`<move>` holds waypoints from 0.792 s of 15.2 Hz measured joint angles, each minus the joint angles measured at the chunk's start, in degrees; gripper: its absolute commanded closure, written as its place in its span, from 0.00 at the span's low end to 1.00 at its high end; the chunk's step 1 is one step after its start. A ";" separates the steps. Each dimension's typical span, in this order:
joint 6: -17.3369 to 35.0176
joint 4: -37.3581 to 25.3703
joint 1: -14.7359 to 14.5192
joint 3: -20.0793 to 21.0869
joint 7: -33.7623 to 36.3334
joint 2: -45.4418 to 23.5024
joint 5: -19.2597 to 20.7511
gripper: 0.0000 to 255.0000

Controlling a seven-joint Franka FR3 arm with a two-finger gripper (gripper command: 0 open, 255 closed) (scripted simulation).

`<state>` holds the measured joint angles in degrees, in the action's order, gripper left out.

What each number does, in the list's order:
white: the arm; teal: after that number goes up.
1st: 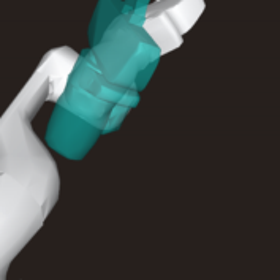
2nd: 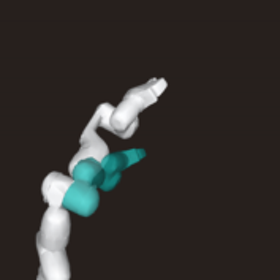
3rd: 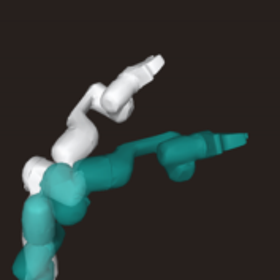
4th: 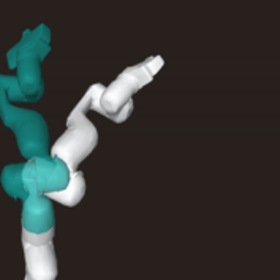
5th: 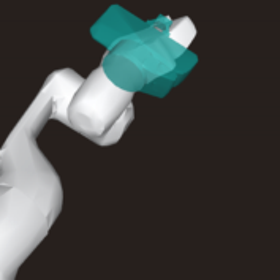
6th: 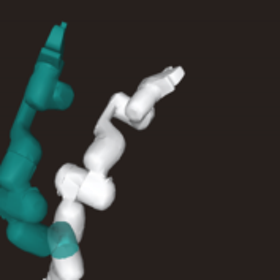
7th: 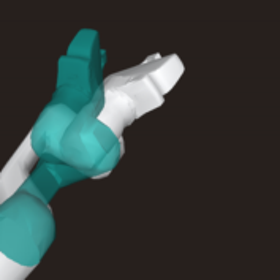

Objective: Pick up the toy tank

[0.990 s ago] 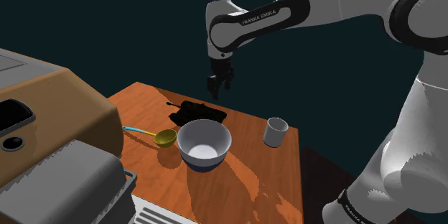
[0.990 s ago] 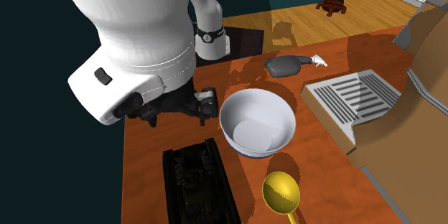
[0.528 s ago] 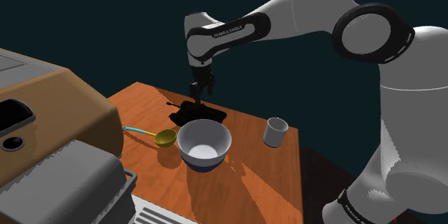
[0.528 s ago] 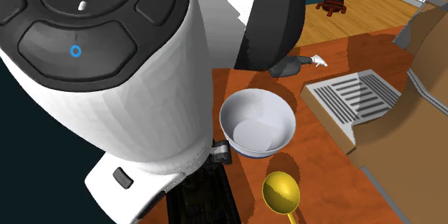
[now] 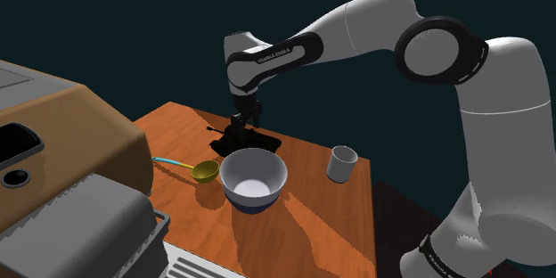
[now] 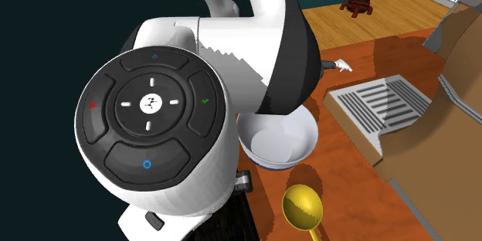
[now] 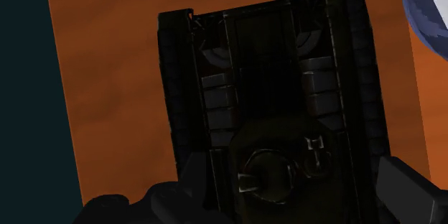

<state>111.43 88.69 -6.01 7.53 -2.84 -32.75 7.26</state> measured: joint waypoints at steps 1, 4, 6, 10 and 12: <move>0.30 0.07 0.02 -0.03 -0.02 -0.26 0.04 0.00; 0.72 0.27 0.05 -0.06 -0.04 -0.40 0.09 1.00; 0.76 0.31 0.06 -0.06 -0.07 -0.39 0.10 1.00; 0.73 0.27 0.05 -0.06 -0.08 -0.41 0.10 1.00; 0.71 0.24 0.04 -0.06 -0.06 -0.42 0.11 1.00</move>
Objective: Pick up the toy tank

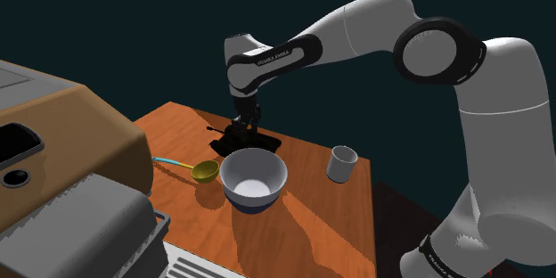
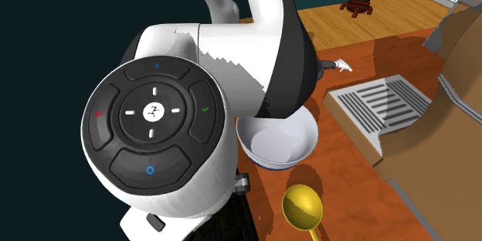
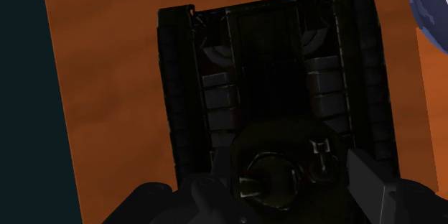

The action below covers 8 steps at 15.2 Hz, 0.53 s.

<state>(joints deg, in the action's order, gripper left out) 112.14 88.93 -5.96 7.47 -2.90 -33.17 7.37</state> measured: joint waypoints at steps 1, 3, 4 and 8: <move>-0.29 -0.22 -0.02 0.01 0.02 0.00 -0.03 1.00; -1.28 -0.56 0.01 0.07 -0.07 0.59 -0.15 1.00; -1.79 -0.80 0.01 0.09 -0.12 0.87 -0.20 1.00; -3.94 -1.61 0.06 0.20 -0.31 2.22 -0.43 1.00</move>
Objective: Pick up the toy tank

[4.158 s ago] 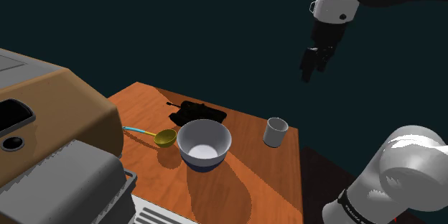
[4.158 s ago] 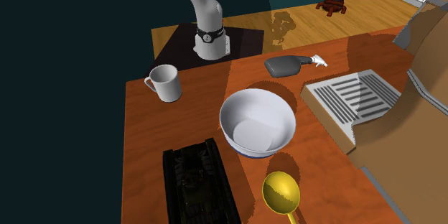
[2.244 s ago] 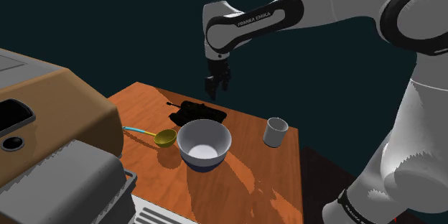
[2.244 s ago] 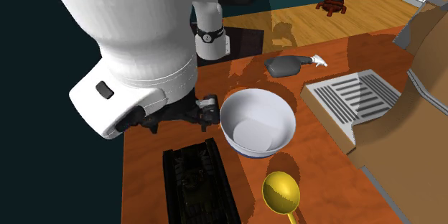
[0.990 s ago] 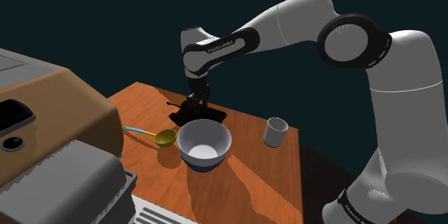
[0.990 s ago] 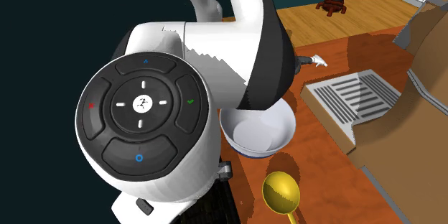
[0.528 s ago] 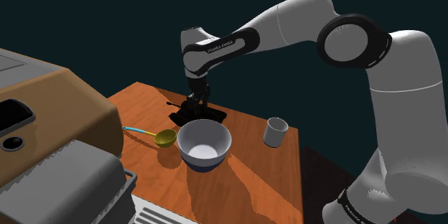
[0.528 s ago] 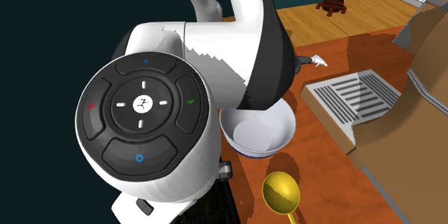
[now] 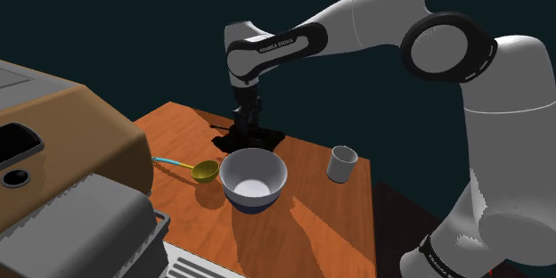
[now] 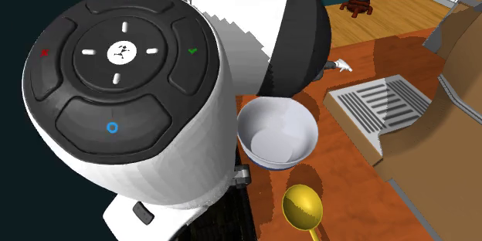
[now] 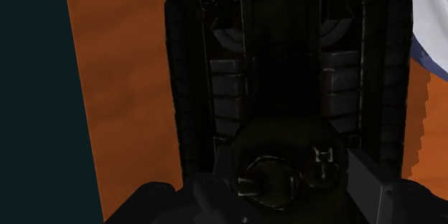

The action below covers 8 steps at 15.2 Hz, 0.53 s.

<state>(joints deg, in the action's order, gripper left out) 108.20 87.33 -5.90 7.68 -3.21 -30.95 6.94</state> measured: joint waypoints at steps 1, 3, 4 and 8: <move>-0.81 -0.70 0.04 0.00 -0.15 0.13 -0.04 1.00; -2.09 -1.45 -0.01 0.06 -0.18 0.65 -0.14 1.00; -2.73 -1.78 0.00 0.09 -0.25 0.96 -0.19 1.00; -4.98 -3.07 0.01 0.16 -0.43 1.96 -0.36 1.00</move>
